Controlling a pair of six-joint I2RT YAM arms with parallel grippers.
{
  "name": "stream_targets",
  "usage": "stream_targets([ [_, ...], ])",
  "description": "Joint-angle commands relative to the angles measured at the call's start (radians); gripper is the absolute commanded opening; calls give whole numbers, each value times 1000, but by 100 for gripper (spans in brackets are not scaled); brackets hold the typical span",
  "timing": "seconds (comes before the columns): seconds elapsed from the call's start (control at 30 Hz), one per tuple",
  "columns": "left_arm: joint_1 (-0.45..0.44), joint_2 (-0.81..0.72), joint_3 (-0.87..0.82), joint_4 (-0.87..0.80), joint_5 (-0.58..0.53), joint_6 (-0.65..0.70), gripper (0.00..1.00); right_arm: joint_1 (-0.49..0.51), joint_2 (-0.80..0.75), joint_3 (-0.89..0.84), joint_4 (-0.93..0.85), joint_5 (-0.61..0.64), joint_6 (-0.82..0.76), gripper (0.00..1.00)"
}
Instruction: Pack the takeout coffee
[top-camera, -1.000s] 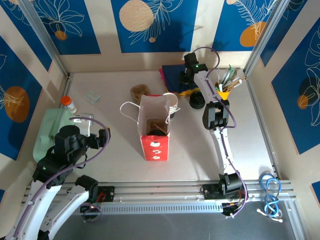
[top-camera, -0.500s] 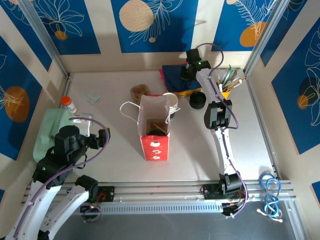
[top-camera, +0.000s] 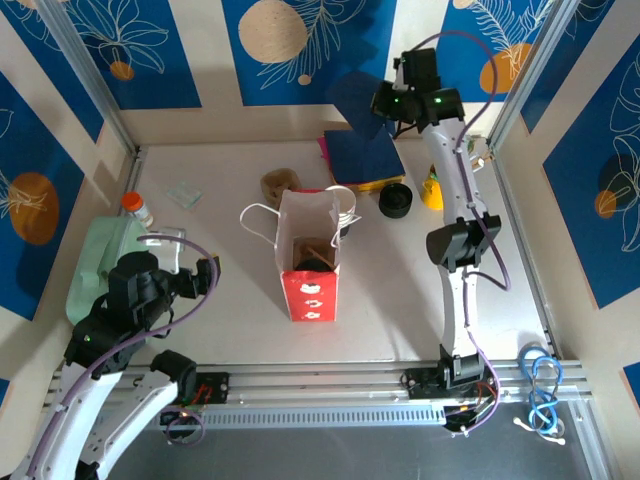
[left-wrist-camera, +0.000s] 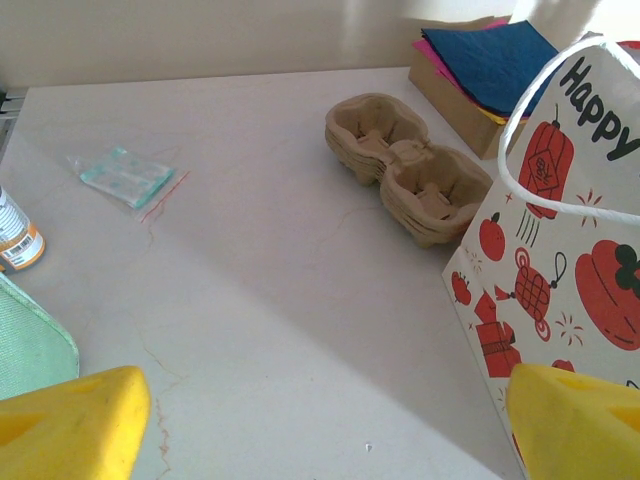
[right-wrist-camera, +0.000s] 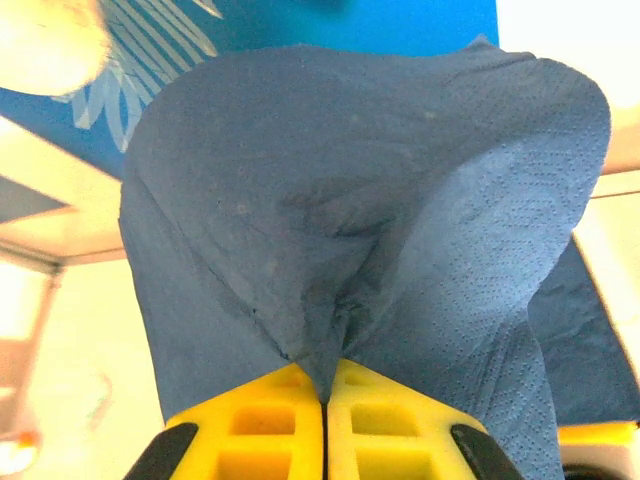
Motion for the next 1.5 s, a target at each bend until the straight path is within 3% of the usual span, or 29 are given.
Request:
stream_targets([
  [0.0, 8, -12, -7, 13, -13, 12, 91, -8, -120, -12, -72, -168, 87, 7],
  [0.27, 8, -14, -7, 16, -6, 11, 91, 41, -321, -217, -54, -651, 313, 7],
  [0.47, 8, -14, -7, 20, 4, 10, 91, 177, -420, -331, -72, -682, 421, 6],
  [0.77, 8, -27, -10, 23, 7, 9, 92, 379, -676, -719, 66, -424, 509, 0],
  [1.0, 7, -25, -10, 27, 10, 11, 92, 477, -799, -945, 128, -303, 547, 0],
  [1.3, 7, -26, -10, 24, 12, 8, 92, 545, -787, -980, 5, -133, 504, 0],
  [1.47, 8, -25, -10, 24, 10, 8, 92, 585, -705, -915, -123, -52, 454, 0],
])
